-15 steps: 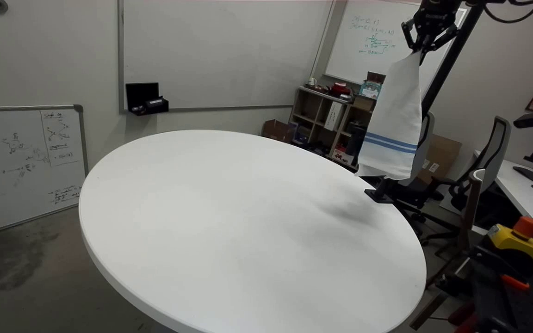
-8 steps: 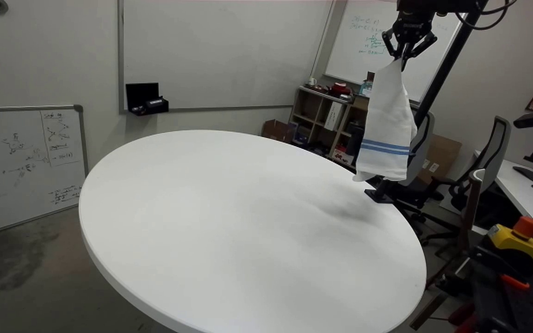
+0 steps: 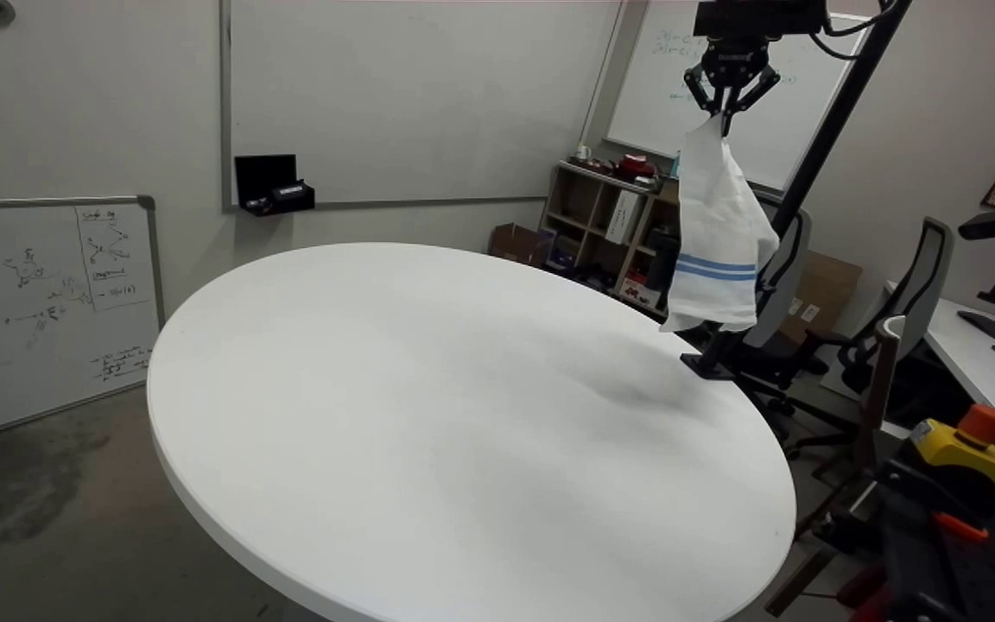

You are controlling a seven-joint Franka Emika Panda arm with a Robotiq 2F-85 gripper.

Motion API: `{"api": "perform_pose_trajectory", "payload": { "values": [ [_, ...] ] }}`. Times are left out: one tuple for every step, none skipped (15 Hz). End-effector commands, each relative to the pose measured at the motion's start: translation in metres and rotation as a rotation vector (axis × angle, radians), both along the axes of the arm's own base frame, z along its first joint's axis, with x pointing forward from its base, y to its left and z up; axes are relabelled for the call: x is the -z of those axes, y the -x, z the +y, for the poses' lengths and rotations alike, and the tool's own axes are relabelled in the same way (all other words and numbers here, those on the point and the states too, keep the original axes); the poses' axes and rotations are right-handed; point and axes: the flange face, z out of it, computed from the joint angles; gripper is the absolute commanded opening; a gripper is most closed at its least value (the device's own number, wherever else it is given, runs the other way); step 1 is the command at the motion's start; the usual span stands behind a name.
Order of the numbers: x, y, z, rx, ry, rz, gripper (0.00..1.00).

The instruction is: Pick up the towel from the table and hang it on the metaling object

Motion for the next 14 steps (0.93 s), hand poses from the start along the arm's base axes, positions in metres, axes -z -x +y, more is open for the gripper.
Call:
{"api": "perform_pose_trajectory", "payload": {
  "values": [
    [0.000, -0.039, -0.004, 0.060, 0.034, 0.025, 0.01],
    [0.003, -0.046, -0.002, 0.065, 0.037, 0.035, 0.01],
    [0.008, -0.052, 0.001, 0.067, 0.041, 0.050, 0.01],
    [0.013, -0.059, 0.005, 0.064, 0.047, 0.066, 0.01],
    [0.018, -0.064, 0.009, 0.065, 0.049, 0.081, 0.13],
    [0.023, -0.068, 0.012, 0.064, 0.052, 0.093, 0.30],
    [0.028, -0.072, 0.015, 0.062, 0.051, 0.104, 0.35],
    [0.032, -0.076, 0.018, 0.061, 0.051, 0.116, 0.44],
    [0.035, -0.079, 0.020, 0.060, 0.052, 0.124, 0.50],
    [0.037, -0.081, 0.022, 0.061, 0.052, 0.130, 0.59],
    [0.038, -0.083, 0.023, 0.061, 0.054, 0.134, 0.66],
    [0.038, -0.084, 0.024, 0.059, 0.052, 0.135, 0.72],
    [0.038, -0.085, 0.025, 0.059, 0.058, 0.135, 0.81],
    [0.037, -0.086, 0.026, 0.055, 0.059, 0.133, 0.87]
  ]
}}
